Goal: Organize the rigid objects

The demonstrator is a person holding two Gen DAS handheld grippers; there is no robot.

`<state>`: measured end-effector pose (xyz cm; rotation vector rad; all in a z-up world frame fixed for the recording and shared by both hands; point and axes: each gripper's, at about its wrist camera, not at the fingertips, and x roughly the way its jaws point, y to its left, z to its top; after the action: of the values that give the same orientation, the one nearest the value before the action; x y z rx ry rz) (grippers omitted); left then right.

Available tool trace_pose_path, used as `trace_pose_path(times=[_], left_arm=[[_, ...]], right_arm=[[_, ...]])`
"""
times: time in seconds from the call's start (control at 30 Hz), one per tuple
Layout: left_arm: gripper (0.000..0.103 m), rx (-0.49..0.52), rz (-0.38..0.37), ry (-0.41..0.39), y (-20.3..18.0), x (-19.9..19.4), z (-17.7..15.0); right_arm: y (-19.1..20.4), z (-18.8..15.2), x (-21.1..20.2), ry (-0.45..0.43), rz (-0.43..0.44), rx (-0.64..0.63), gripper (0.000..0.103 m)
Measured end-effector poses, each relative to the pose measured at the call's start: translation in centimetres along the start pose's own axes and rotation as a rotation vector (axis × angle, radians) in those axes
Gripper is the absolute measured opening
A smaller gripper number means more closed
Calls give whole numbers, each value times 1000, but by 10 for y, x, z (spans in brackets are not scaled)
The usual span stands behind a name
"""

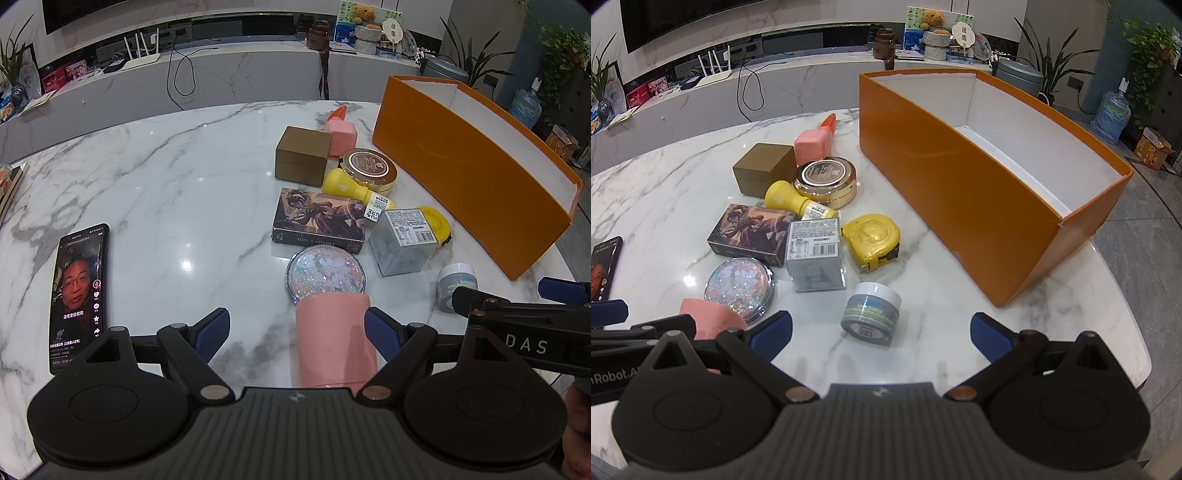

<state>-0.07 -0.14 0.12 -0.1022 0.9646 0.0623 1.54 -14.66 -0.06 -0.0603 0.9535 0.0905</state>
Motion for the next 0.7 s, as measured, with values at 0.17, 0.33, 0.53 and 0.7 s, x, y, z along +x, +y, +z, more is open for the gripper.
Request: trace_pose_path(times=[0.17,0.33,0.53,0.7], left_arm=[[97,0,0,0,0,0,0],[97,0,0,0,0,0,0],[97,1,-1,1,0,0,0],[97,1,-1,0,0,0,0]], right_arm=[[-1,1,0,0,0,0,100],[0,0,0,0,0,0,100],[0,0,0,0,0,0,100],[0,0,0,0,0,0,100]])
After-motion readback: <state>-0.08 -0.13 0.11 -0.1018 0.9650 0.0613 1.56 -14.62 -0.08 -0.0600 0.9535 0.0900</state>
